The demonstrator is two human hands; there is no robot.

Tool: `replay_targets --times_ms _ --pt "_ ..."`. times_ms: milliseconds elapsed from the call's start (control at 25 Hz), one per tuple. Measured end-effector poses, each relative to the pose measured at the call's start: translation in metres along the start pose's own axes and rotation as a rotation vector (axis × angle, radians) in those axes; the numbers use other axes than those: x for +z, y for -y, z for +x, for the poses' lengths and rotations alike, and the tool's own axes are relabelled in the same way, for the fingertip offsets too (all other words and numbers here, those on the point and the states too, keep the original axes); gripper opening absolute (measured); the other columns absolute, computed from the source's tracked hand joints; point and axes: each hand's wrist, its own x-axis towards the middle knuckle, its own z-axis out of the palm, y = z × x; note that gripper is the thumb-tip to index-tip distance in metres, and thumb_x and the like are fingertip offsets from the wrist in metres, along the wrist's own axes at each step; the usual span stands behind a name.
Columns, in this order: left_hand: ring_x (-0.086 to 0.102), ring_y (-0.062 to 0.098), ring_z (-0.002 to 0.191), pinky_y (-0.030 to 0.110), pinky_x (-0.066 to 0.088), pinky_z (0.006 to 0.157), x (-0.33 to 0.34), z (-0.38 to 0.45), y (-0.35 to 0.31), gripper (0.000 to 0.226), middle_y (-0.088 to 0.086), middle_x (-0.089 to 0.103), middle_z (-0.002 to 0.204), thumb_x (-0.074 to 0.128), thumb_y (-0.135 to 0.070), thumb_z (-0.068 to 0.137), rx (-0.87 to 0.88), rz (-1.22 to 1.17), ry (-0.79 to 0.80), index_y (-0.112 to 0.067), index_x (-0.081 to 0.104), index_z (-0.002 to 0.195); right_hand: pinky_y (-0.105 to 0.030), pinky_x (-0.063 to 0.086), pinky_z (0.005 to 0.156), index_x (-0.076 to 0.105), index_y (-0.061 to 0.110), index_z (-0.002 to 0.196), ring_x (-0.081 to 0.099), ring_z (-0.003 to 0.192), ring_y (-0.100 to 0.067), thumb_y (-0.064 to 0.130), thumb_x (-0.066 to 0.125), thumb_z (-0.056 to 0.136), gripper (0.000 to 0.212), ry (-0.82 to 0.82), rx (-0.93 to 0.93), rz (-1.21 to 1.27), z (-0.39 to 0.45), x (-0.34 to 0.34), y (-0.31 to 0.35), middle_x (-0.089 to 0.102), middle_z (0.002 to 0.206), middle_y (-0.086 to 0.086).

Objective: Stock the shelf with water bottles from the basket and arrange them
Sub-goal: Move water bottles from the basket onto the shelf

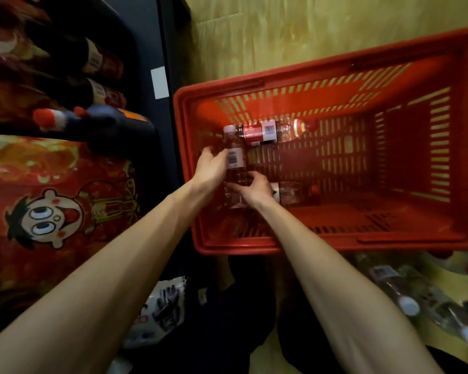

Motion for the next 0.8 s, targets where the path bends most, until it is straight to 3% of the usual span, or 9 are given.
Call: replay_targets --times_ms 80,120,200,280,360,600,800 --pt "0.063 0.018 0.114 0.028 0.051 0.088 0.003 -0.005 0.002 0.049 0.001 0.062 0.127 0.055 -0.031 0.103 0.02 0.01 -0.011 -0.01 0.046 0.147 -0.008 0.045 0.062 0.063 0.014 0.125 0.07 0.088 -0.014 0.032 0.086 0.081 0.053 -0.013 0.017 0.015 -0.005 -0.014 -0.004 0.073 0.111 -0.002" --pt "0.062 0.02 0.118 0.033 0.052 0.097 0.005 -0.007 0.004 0.052 0.004 0.063 0.131 0.057 -0.031 0.102 0.045 0.046 -0.018 -0.011 0.046 0.148 -0.007 0.044 0.063 0.064 0.012 0.126 0.07 0.089 -0.014 0.031 0.087 0.08 0.055 -0.034 0.023 0.01 -0.006 -0.023 -0.008 0.074 0.113 -0.003" --pt "0.061 0.024 0.125 0.036 0.048 0.106 0.011 -0.01 0.009 0.052 0.006 0.064 0.136 0.059 -0.033 0.1 0.081 0.156 -0.036 -0.013 0.049 0.147 -0.019 0.05 0.083 0.065 0.011 0.129 0.07 0.109 -0.021 0.039 0.089 0.075 0.065 -0.087 0.025 -0.045 -0.007 -0.04 -0.018 0.073 0.122 -0.006" --pt "0.062 0.027 0.126 0.036 0.048 0.107 0.02 -0.013 0.017 0.047 0.007 0.066 0.135 0.06 -0.032 0.098 0.103 0.284 -0.005 -0.014 0.055 0.141 -0.033 0.052 0.099 0.064 0.013 0.13 0.068 0.116 -0.024 0.046 0.09 0.07 0.073 -0.148 0.035 -0.061 -0.007 -0.059 -0.027 0.072 0.126 -0.007" --pt "0.061 0.029 0.127 0.035 0.047 0.104 0.031 -0.014 0.023 0.046 0.009 0.066 0.135 0.061 -0.032 0.098 0.13 0.44 0.064 -0.014 0.056 0.14 -0.037 0.051 0.103 0.064 0.012 0.131 0.067 0.118 -0.024 0.046 0.091 0.069 0.076 -0.195 0.053 -0.052 -0.007 -0.081 -0.033 0.072 0.127 -0.008" --pt "0.057 0.033 0.13 0.037 0.046 0.101 0.071 0.004 0.036 0.053 0.012 0.059 0.144 0.062 -0.032 0.095 0.265 0.827 0.24 -0.015 0.052 0.144 -0.039 0.053 0.103 0.065 0.011 0.129 0.069 0.115 -0.024 0.043 0.094 0.064 0.078 -0.258 0.08 -0.057 0.003 -0.132 -0.054 0.073 0.122 -0.008" --pt "0.056 0.033 0.13 0.039 0.048 0.102 0.109 0.021 0.048 0.066 0.012 0.057 0.144 0.071 -0.044 0.088 0.466 1.058 0.415 -0.014 0.052 0.144 -0.031 0.05 0.097 0.063 0.014 0.131 0.066 0.119 -0.023 0.044 0.092 0.068 0.076 -0.262 0.103 -0.202 0.004 -0.173 -0.071 0.071 0.127 -0.005"
